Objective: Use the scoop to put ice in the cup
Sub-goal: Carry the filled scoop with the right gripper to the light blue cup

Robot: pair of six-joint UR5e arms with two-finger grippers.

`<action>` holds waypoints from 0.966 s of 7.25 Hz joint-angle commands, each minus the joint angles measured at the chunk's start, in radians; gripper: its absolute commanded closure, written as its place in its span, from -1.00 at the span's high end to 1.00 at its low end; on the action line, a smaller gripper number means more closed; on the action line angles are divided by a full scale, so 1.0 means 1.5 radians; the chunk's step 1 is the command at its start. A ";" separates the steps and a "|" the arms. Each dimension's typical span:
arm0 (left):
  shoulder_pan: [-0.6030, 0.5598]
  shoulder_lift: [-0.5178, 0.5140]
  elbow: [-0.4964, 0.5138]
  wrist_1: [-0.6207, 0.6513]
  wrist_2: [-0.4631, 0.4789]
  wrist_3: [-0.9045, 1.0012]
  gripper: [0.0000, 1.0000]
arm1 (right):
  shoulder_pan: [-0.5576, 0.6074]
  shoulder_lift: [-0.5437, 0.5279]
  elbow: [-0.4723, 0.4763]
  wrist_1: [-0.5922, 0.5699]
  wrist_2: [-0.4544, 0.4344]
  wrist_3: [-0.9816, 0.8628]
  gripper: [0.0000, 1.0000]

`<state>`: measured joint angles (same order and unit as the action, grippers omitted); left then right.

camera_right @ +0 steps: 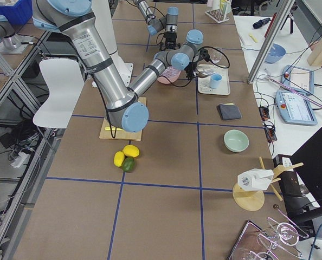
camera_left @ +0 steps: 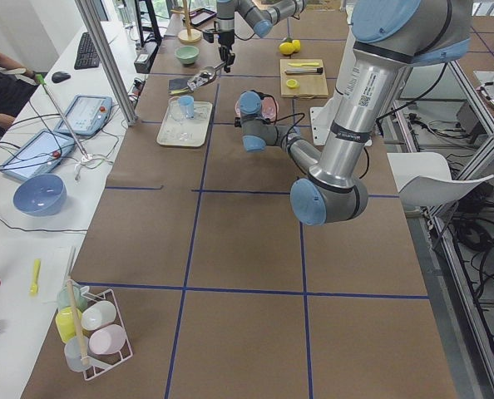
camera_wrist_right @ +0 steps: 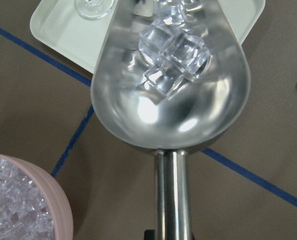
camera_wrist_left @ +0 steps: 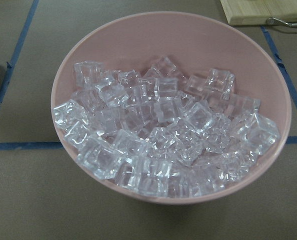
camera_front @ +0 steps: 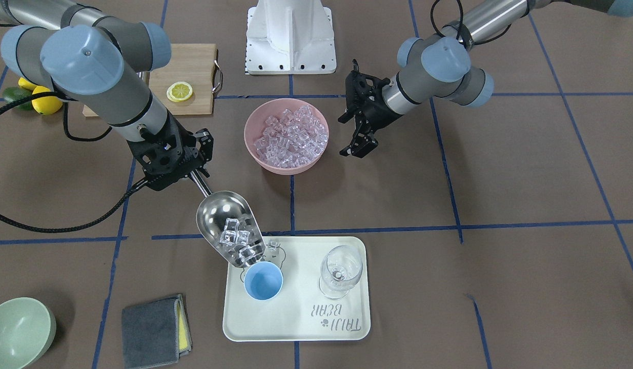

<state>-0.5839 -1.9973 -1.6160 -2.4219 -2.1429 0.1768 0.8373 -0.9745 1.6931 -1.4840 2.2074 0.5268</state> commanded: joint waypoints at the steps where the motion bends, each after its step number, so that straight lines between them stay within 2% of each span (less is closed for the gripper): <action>1: 0.001 -0.001 0.000 0.000 0.000 0.000 1.00 | 0.008 0.037 -0.049 -0.004 0.002 0.002 -1.00; 4: 0.000 0.000 0.000 -0.001 0.001 0.000 1.00 | 0.024 0.041 -0.049 -0.037 0.024 -0.024 -1.00; 5: 0.000 0.001 0.000 -0.002 0.001 0.000 1.00 | 0.029 0.066 -0.053 -0.086 0.031 -0.063 -1.00; 6: 0.000 0.001 0.000 -0.003 0.001 0.000 1.00 | 0.034 0.105 -0.058 -0.179 0.030 -0.140 -1.00; 7: 0.000 0.002 0.001 -0.005 0.001 0.000 1.00 | 0.036 0.115 -0.058 -0.214 0.026 -0.178 -1.00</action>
<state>-0.5844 -1.9954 -1.6148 -2.4268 -2.1415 0.1764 0.8852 -0.8361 1.6093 -1.7123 2.2490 0.3464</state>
